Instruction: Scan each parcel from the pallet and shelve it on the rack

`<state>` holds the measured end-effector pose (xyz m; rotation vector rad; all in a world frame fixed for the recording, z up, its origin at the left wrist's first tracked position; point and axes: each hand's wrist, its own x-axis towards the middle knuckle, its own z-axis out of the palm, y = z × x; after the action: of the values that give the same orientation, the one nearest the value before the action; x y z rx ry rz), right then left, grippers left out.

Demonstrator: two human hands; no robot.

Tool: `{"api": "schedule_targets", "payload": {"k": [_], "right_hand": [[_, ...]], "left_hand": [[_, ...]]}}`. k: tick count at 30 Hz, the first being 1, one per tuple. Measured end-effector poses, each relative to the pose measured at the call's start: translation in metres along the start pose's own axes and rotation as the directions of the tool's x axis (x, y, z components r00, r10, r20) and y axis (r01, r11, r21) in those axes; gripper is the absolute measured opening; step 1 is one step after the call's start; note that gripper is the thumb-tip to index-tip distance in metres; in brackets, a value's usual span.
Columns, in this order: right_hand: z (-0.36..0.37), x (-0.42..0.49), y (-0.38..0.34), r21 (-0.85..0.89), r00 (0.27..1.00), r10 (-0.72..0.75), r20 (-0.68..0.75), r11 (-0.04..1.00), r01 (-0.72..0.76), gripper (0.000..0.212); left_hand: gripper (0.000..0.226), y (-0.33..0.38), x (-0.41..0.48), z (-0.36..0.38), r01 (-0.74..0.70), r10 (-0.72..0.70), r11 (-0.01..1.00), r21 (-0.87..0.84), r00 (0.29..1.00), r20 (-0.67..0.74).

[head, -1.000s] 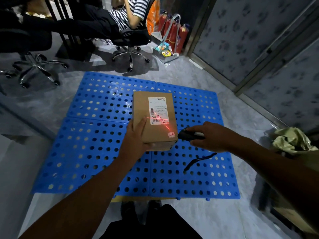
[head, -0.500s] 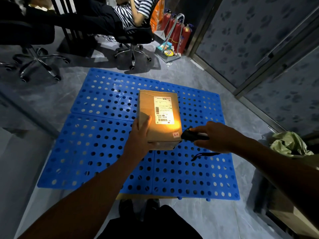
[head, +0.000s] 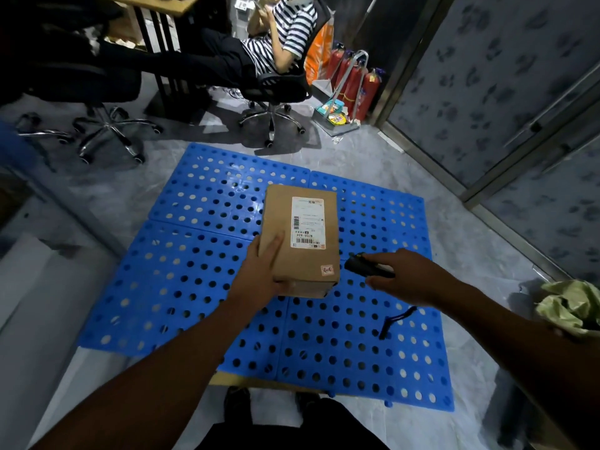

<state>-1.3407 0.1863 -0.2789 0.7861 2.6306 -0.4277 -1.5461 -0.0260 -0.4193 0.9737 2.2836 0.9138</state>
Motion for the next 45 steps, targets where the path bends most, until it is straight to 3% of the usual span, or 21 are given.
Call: {"api": "schedule_targets", "payload": {"k": [9, 14, 20, 23, 29, 35, 45], "right_hand": [[0.048, 0.034, 0.036, 0.352, 0.999, -0.024, -0.022, 0.935, 0.03, 0.055], [0.073, 0.047, 0.041, 0.502, 0.997, -0.08, -0.009, 0.861, 0.074, 0.055], [0.093, 0.048, 0.026, 0.481, 0.979, -0.186, -0.084, 0.853, 0.204, 0.059], [0.096, 0.045, -0.002, 0.523, 0.956, -0.271, -0.113, 0.802, 0.289, 0.058], [0.109, 0.021, -0.073, 0.447, 0.87, -0.494, 0.011, 0.78, 0.437, 0.053], [0.153, -0.04, -0.154, 0.44, 0.72, -0.681, 0.137, 0.693, 0.572, 0.056], [0.255, -0.217, -0.292, 0.354, 0.448, -0.847, 0.287, 0.528, 0.772, 0.053]], "left_hand": [[0.121, 0.006, -0.024, 0.007, -0.001, 0.004, 1.0, 0.028, 0.997, -0.083], [0.12, 0.017, -0.054, 0.022, 0.093, -0.089, 0.996, 0.014, 0.979, -0.184], [0.112, 0.025, -0.107, 0.033, 0.214, -0.223, 0.975, -0.065, 0.896, -0.383], [0.112, 0.024, -0.141, 0.027, 0.282, -0.273, 0.958, -0.056, 0.83, -0.487], [0.112, 0.015, -0.247, 0.026, 0.419, -0.429, 0.892, -0.171, 0.663, -0.614], [0.113, -0.003, -0.382, 0.052, 0.477, -0.529, 0.822, -0.31, 0.441, -0.725], [0.112, -0.008, -0.633, 0.103, 0.521, -0.663, 0.659, -0.542, 0.062, -0.746]]}}
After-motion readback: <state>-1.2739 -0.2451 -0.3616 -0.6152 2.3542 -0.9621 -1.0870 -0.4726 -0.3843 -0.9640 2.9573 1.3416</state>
